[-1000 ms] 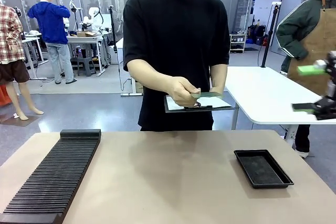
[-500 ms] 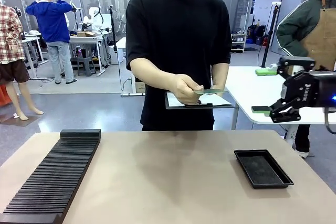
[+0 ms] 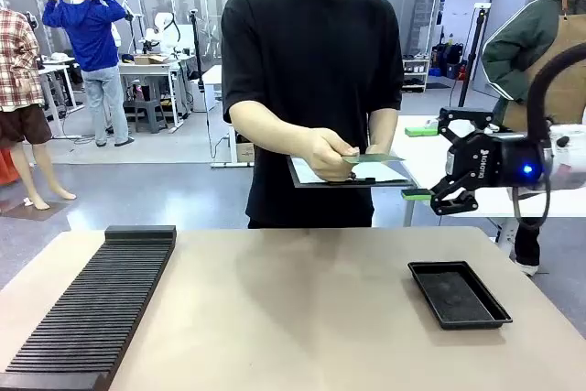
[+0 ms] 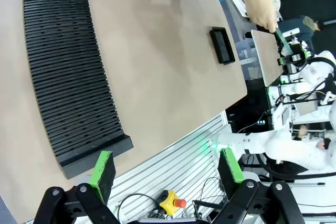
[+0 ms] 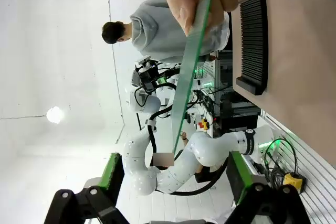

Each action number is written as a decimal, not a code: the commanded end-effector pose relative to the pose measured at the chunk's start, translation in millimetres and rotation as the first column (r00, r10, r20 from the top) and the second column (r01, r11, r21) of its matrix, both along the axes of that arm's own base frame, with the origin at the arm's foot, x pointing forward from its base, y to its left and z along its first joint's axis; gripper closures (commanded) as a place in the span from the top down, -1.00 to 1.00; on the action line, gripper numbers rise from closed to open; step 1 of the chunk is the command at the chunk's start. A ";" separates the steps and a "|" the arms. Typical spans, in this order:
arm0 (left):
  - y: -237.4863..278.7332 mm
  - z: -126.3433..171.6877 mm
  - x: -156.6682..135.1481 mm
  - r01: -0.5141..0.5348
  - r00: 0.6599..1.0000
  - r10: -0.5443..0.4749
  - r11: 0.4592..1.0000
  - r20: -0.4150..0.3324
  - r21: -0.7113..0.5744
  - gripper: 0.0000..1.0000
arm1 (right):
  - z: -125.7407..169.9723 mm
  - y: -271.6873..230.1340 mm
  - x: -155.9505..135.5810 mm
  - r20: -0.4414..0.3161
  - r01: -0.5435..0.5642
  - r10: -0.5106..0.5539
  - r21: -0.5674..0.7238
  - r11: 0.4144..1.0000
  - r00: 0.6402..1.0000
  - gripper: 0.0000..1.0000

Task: Inspect the PCB.
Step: Pick up the Blank PCB that the human is holding.

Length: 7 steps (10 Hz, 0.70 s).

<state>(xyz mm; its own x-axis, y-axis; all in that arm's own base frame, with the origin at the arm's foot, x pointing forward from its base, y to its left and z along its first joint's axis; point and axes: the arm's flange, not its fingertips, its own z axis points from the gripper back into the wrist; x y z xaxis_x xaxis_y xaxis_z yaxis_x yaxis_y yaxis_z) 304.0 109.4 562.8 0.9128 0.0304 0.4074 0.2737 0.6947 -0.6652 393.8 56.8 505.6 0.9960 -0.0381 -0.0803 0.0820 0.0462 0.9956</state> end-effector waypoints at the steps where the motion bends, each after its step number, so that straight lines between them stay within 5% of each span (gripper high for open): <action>1: 1.3 3.1 0.9 0.004 1.000 -0.004 1.000 -0.009 0.014 1.00 | 6.7 11.7 17.6 -0.037 -0.017 0.018 0.025 1.000 0.999 1.00; 4: 1.3 3.1 0.9 0.004 1.000 -0.004 1.000 -0.009 0.014 1.00 | -2.1 28.7 26.4 -0.040 -0.051 0.052 0.027 0.998 0.998 1.00; 5: 1.3 3.1 0.9 0.004 1.000 -0.004 1.000 -0.009 0.014 1.00 | -3.5 33.1 27.0 -0.018 -0.068 0.069 0.043 0.997 0.997 0.84; 6: 1.3 3.1 0.9 0.004 1.000 -0.004 1.000 -0.009 0.014 1.00 | -5.6 37.4 27.2 0.000 -0.077 0.077 0.050 0.996 0.997 -0.02; 7: 1.3 3.1 0.9 0.004 1.000 -0.004 1.000 -0.009 0.014 1.00 | -6.4 39.4 28.0 -0.004 -0.071 0.071 0.051 0.996 0.997 -0.36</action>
